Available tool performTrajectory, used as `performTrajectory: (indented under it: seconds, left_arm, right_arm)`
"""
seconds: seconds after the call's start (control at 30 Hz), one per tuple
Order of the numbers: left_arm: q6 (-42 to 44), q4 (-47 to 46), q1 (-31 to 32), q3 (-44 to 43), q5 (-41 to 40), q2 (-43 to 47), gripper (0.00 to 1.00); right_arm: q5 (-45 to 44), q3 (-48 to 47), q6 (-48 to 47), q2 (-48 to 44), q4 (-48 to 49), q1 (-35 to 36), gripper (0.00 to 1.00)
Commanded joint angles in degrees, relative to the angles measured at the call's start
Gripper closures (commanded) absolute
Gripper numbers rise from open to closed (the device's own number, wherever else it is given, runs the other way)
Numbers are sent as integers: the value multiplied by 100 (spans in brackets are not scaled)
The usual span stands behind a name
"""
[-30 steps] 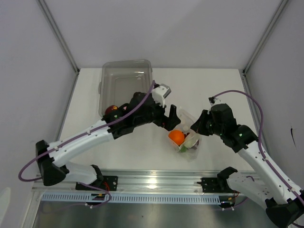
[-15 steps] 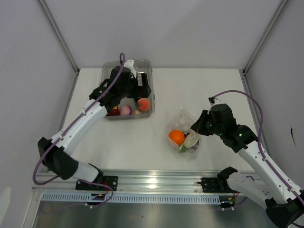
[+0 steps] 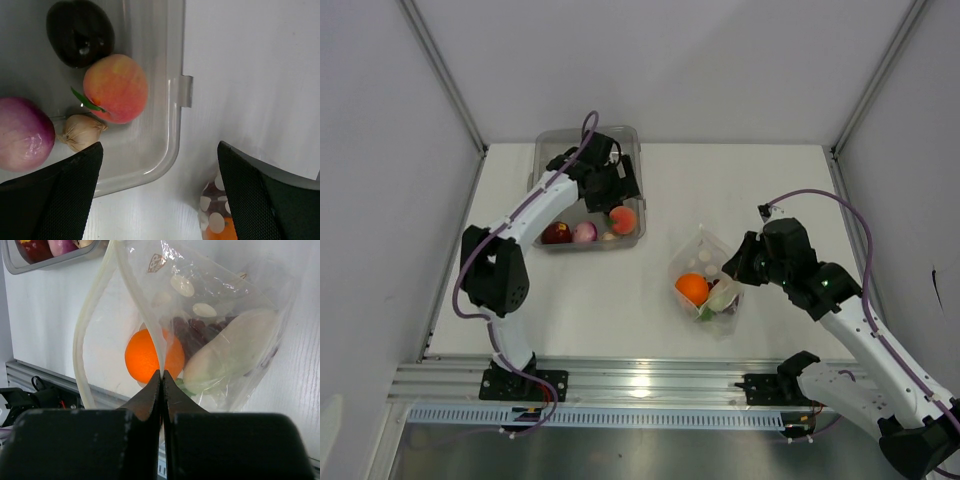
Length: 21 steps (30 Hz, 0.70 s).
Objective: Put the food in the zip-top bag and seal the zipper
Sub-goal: Pick up the fake fruit from the bin.
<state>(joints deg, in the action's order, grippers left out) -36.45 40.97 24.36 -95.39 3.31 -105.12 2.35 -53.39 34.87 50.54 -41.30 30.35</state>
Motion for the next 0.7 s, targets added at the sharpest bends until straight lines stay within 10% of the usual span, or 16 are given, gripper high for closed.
performTrajectory:
  seconds: [0.0, 0.67]
  left_arm:
    - [-643, 104, -124, -208, -83, -184, 4]
    - [-2059, 254, -265, -190, -612, -1028, 6]
  right_arm:
    - [-147, -14, -121, -27, 61, -38, 100]
    - [-129, 83, -165, -36, 69, -117, 100]
